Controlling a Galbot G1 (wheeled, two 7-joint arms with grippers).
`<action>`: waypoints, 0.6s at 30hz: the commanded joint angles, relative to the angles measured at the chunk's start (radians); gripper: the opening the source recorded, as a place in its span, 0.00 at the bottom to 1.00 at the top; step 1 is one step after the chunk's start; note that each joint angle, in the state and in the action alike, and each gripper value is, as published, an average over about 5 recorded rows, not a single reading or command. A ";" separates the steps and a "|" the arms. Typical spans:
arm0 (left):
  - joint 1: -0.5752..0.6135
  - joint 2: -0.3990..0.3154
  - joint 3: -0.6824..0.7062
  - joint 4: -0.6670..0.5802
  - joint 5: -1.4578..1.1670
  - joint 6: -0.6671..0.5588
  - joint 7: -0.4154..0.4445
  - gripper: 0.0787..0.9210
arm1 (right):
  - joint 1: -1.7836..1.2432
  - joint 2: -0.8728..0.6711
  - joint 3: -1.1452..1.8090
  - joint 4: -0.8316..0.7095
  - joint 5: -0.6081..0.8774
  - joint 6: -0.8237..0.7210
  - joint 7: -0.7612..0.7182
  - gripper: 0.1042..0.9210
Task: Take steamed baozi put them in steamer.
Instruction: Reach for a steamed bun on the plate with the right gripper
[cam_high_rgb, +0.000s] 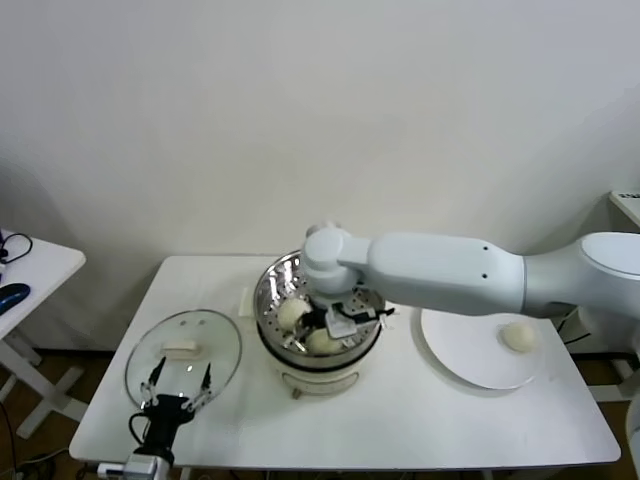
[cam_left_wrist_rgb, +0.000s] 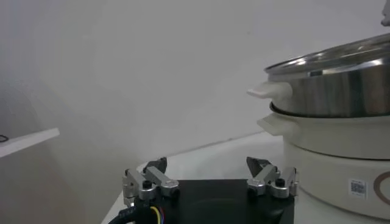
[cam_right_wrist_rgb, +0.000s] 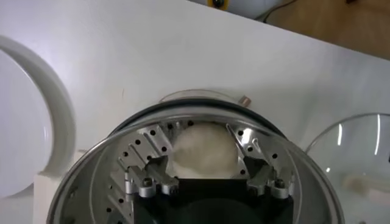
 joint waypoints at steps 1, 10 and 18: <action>-0.001 0.003 0.001 0.000 -0.001 0.002 0.000 0.88 | 0.045 -0.039 0.044 -0.001 0.031 0.026 -0.008 0.88; -0.011 0.019 -0.002 0.013 -0.012 0.001 -0.008 0.88 | 0.214 -0.244 0.084 -0.022 0.324 -0.127 -0.010 0.88; -0.028 0.025 0.004 -0.001 -0.034 -0.016 -0.003 0.88 | 0.317 -0.512 -0.050 -0.129 0.680 -0.405 -0.003 0.88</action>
